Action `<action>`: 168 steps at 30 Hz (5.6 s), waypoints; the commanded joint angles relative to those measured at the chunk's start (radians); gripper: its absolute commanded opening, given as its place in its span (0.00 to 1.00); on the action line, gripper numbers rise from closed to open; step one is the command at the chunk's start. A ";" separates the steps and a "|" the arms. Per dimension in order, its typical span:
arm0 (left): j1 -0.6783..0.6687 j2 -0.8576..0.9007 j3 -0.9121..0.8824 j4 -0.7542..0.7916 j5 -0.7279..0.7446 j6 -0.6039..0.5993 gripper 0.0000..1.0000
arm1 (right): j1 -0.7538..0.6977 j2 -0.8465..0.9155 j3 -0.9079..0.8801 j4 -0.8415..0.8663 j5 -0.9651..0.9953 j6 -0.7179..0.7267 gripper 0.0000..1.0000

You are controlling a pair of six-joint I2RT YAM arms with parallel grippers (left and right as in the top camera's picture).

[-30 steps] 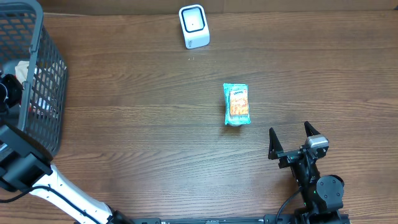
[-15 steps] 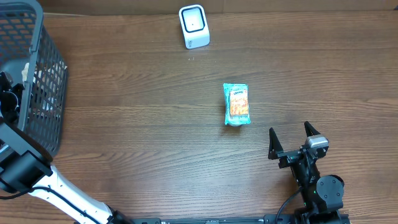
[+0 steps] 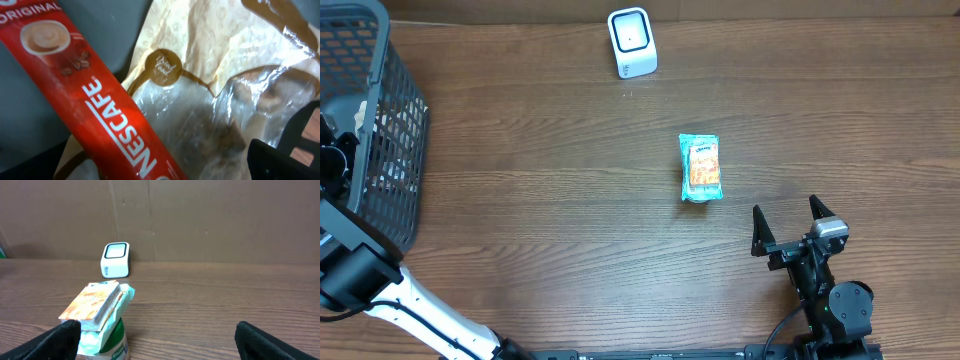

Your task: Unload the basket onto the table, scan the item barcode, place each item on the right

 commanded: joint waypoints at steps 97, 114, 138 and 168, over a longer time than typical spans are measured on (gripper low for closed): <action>-0.849 -0.742 0.219 -0.616 -0.446 -0.285 0.04 | -0.001 -0.010 -0.011 0.006 -0.002 -0.008 1.00; -0.852 -0.734 0.219 -0.693 -0.587 -0.322 0.53 | -0.001 -0.010 -0.011 0.006 -0.002 -0.008 1.00; -0.851 -0.711 -0.075 -0.840 -0.479 -0.326 1.00 | -0.001 -0.010 -0.011 0.006 -0.002 -0.008 1.00; -0.849 -0.708 -0.846 -0.071 -0.643 -0.458 0.14 | -0.001 -0.010 -0.011 0.006 -0.002 -0.008 1.00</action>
